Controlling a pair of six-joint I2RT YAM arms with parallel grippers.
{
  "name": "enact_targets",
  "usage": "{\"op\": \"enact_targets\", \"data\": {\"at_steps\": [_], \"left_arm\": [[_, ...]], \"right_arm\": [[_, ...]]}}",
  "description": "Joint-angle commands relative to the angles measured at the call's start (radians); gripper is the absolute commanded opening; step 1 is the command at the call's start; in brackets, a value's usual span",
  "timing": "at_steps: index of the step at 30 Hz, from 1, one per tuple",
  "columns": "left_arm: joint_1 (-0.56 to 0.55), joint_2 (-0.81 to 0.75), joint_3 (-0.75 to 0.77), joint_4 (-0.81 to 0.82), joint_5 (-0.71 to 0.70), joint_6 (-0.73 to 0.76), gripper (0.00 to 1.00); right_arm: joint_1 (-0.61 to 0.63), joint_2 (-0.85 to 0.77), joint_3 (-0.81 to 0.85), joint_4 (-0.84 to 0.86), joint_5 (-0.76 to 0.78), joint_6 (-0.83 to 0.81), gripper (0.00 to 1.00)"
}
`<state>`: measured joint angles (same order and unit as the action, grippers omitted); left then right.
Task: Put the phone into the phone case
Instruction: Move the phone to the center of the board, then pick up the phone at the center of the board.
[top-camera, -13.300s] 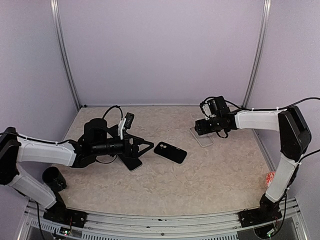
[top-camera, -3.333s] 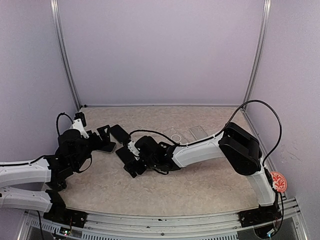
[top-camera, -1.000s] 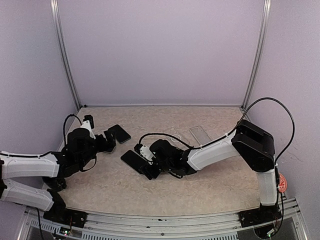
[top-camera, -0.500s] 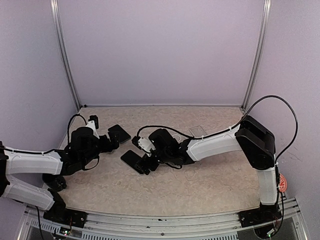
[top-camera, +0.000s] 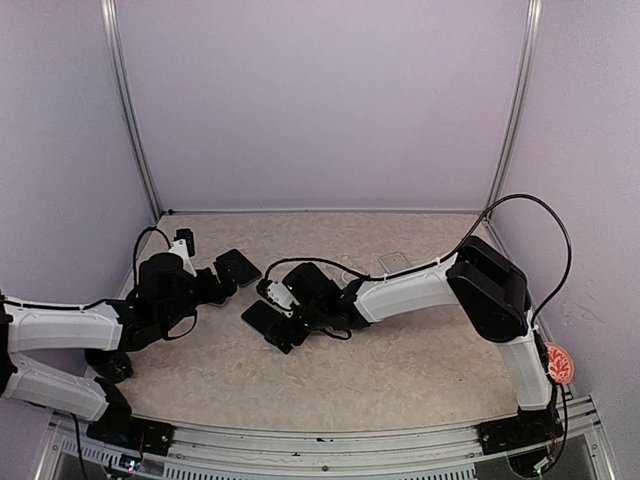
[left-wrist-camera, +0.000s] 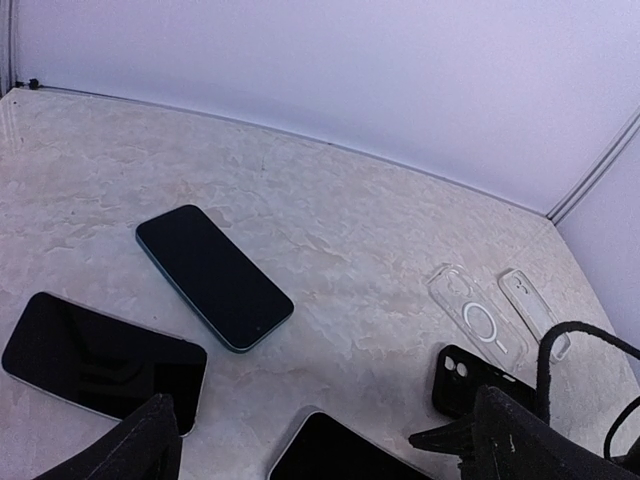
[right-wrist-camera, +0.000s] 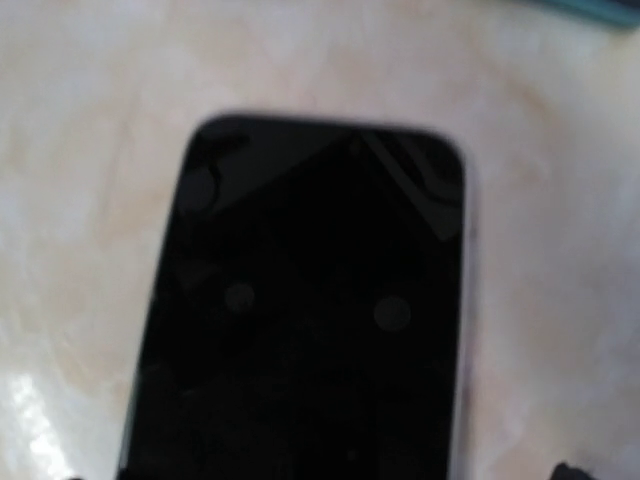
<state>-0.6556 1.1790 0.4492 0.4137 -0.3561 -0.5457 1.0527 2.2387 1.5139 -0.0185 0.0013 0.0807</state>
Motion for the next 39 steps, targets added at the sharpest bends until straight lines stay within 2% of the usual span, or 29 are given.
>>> {"op": "enact_targets", "data": {"at_steps": [1, 20, 31, 39], "left_arm": [[0.007, -0.012, -0.015, 0.01, -0.012, -0.009, 0.99], [0.007, -0.008, -0.033, 0.024, -0.018, -0.019, 0.99], [0.007, -0.018, -0.036, 0.027, -0.02, -0.02, 0.99], [0.007, -0.023, -0.04, 0.025, -0.025, -0.023, 0.99]], "right_arm": [[0.023, 0.028, 0.033, -0.027, 0.021, 0.03, 1.0], [0.04, 0.103, 0.129, -0.153, 0.117, 0.069, 0.99], [0.027, 0.142, 0.172, -0.23, 0.049, 0.121, 0.9], [0.028, 0.15, 0.175, -0.248, 0.059, 0.126, 0.81]]}}
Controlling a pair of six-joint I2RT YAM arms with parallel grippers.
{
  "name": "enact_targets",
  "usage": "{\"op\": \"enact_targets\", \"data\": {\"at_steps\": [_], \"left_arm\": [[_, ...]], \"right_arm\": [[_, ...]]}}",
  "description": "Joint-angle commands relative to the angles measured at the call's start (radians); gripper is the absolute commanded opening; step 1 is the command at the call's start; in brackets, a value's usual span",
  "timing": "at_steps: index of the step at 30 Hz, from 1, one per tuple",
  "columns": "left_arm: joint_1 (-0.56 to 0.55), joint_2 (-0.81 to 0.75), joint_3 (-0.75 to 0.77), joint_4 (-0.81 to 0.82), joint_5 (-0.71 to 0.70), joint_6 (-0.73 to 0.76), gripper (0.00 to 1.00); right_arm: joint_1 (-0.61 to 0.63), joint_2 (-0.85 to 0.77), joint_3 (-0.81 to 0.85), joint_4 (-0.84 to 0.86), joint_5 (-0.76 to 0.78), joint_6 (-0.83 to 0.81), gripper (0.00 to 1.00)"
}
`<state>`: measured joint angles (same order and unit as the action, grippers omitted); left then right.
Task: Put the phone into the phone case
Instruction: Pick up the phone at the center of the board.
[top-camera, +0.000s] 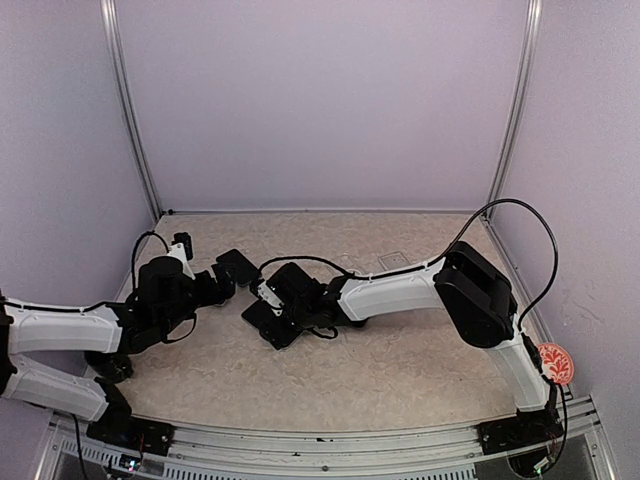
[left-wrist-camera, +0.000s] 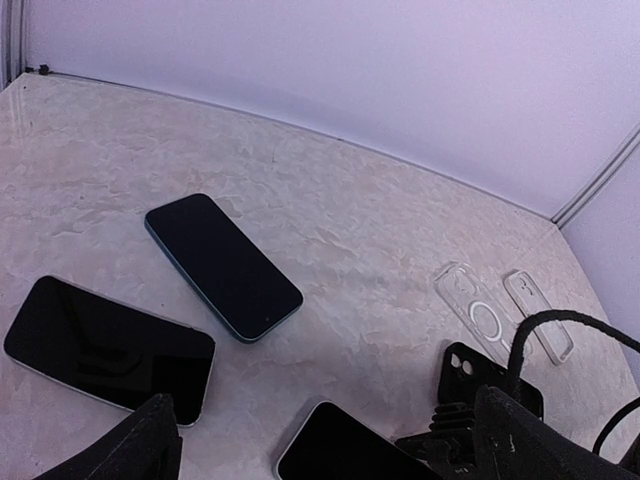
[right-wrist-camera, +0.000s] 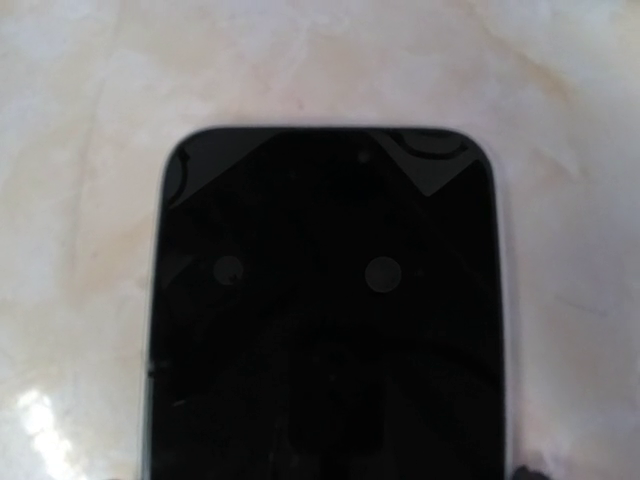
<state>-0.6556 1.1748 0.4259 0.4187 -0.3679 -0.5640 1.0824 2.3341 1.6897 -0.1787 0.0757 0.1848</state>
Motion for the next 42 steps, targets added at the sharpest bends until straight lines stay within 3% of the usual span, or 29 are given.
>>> {"op": "enact_targets", "data": {"at_steps": [1, 7, 19, 42], "left_arm": [[0.007, -0.02, -0.017, 0.019, -0.014, -0.004, 0.99], [0.012, -0.013, -0.005, -0.002, -0.012, -0.009, 0.99], [0.041, 0.053, 0.008, 0.018, 0.112, -0.015, 0.99], [0.063, 0.212, 0.08, 0.12, 0.519, 0.02, 0.99]], "right_arm": [[-0.002, 0.054, -0.001, -0.089, -0.013, 0.021, 0.8], [-0.002, 0.017, -0.044, -0.037, -0.007, -0.01, 0.78], [-0.027, -0.199, -0.314, 0.246, -0.074, -0.111, 0.75], [-0.027, -0.401, -0.53, 0.437, -0.062, -0.202, 0.72]]}}
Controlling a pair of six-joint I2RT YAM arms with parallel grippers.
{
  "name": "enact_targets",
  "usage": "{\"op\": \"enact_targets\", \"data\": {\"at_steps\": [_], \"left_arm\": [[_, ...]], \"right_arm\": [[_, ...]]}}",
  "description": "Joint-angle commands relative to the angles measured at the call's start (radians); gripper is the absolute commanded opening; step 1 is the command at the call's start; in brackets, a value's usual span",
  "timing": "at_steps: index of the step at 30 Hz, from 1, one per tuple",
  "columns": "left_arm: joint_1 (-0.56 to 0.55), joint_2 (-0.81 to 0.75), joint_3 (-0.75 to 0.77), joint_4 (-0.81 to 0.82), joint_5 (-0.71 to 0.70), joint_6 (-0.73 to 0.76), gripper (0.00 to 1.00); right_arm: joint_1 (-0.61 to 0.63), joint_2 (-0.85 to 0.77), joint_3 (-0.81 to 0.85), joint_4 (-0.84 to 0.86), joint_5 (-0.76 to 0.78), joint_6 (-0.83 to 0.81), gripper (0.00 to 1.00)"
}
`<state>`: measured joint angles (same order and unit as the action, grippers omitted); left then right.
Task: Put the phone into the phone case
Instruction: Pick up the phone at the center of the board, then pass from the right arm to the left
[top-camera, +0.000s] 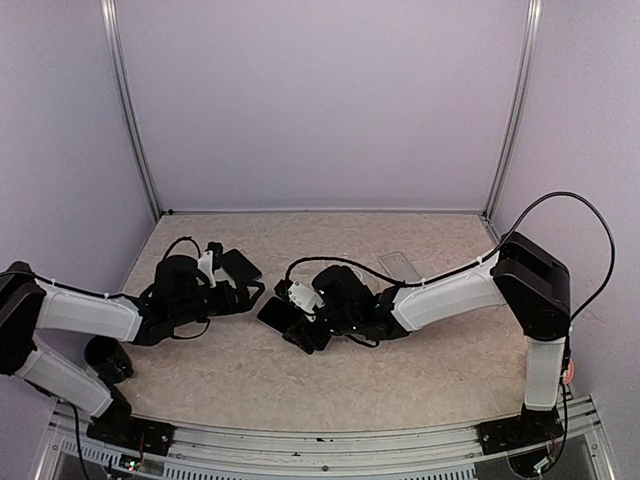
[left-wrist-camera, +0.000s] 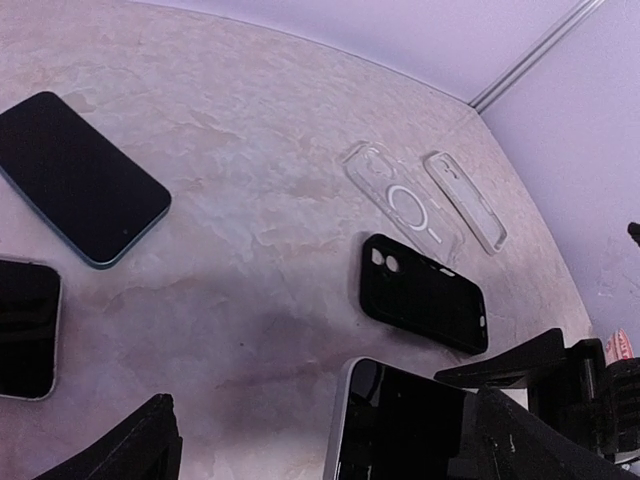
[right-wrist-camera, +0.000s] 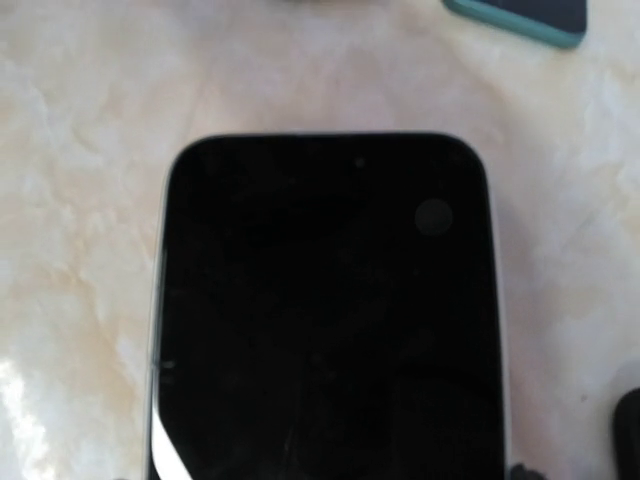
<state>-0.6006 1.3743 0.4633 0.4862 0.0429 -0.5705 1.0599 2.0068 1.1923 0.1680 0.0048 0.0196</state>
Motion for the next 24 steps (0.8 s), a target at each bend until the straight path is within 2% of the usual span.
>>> {"op": "enact_targets", "data": {"at_steps": [1, 9, 16, 24], "left_arm": [[0.009, 0.017, 0.05, 0.048, 0.129, 0.029, 0.99], [0.01, 0.091, 0.102, 0.038, 0.288, 0.035, 0.91], [0.015, 0.144, 0.121, 0.073, 0.368, 0.01, 0.89], [0.015, 0.182, 0.139, 0.126, 0.513, -0.007, 0.83]], "right_arm": [[-0.005, -0.084, -0.045, 0.104, 0.008, -0.044, 0.72], [-0.004, -0.155, -0.129, 0.17, 0.021, -0.097, 0.72], [0.002, -0.218, -0.202, 0.23, 0.022, -0.137, 0.71], [0.016, -0.227, -0.232, 0.271, 0.048, -0.166, 0.71]]}}
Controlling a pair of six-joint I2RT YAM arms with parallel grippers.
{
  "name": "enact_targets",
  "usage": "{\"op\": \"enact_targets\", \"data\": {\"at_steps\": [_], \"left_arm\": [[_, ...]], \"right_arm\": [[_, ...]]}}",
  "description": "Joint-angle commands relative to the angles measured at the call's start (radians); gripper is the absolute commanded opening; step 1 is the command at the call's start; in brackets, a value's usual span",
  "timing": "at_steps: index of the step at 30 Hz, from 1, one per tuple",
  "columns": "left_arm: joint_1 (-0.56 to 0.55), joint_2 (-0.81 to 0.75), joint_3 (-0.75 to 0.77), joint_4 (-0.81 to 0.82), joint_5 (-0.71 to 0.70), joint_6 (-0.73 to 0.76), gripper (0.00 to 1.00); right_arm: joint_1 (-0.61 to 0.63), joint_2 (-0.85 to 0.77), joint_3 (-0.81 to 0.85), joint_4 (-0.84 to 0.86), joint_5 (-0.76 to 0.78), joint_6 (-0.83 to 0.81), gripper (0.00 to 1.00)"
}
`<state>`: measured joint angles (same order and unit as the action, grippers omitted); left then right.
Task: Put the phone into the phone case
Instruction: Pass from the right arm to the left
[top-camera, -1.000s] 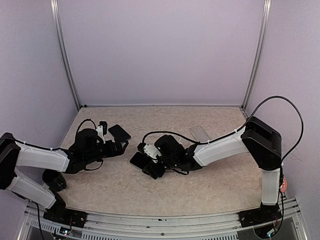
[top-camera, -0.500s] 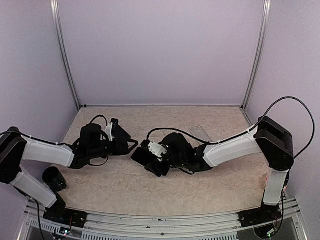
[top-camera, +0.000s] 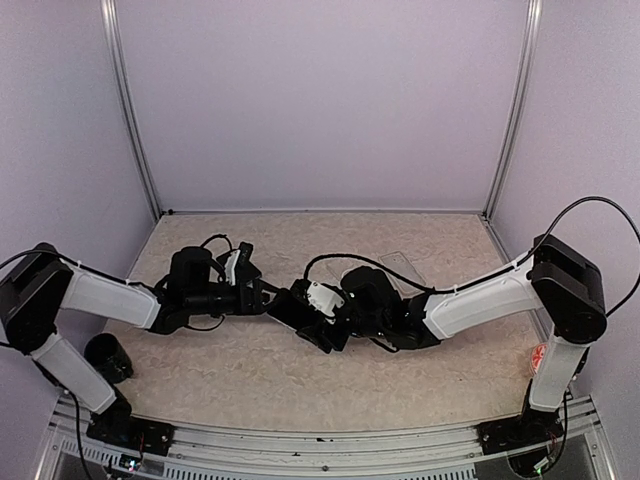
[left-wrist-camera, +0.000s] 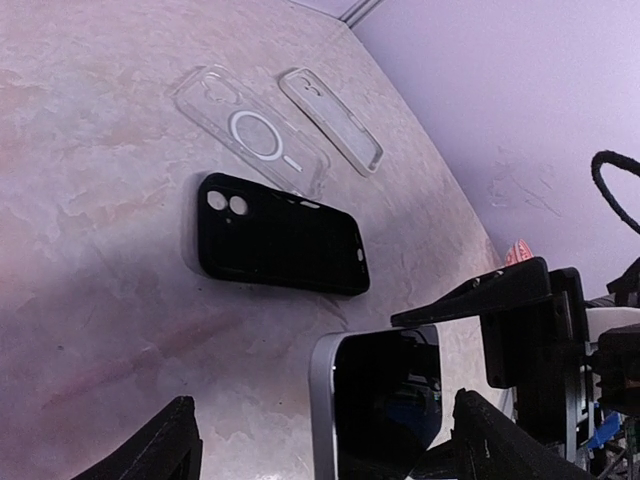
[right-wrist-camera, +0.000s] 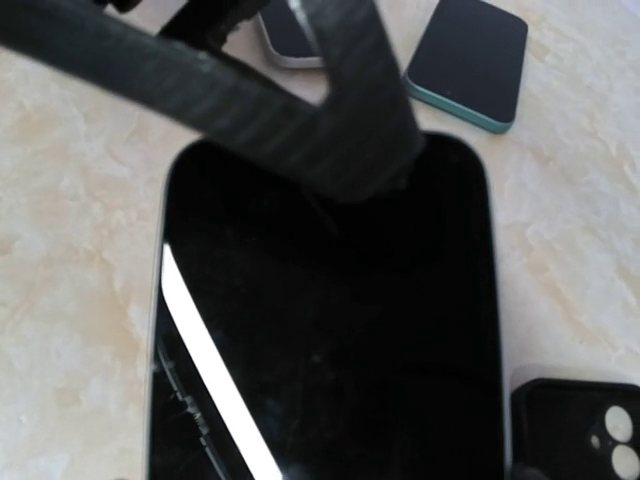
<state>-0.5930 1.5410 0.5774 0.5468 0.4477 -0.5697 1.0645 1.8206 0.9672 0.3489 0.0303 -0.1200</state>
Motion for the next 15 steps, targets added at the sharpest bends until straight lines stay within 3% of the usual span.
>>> {"op": "enact_targets", "data": {"at_steps": [1, 6, 15], "left_arm": [[0.007, 0.021, 0.024, 0.073, 0.124, -0.009, 0.83], [0.007, 0.05, 0.024, 0.111, 0.19, -0.033, 0.76], [0.005, 0.085, 0.022, 0.165, 0.251, -0.06, 0.54]], "right_arm": [[0.015, -0.042, -0.008, 0.094, 0.027, -0.029, 0.71], [0.024, -0.047, -0.016, 0.112, 0.047, -0.044, 0.71], [0.031, -0.038, -0.022, 0.12, 0.073, -0.054, 0.71]]}}
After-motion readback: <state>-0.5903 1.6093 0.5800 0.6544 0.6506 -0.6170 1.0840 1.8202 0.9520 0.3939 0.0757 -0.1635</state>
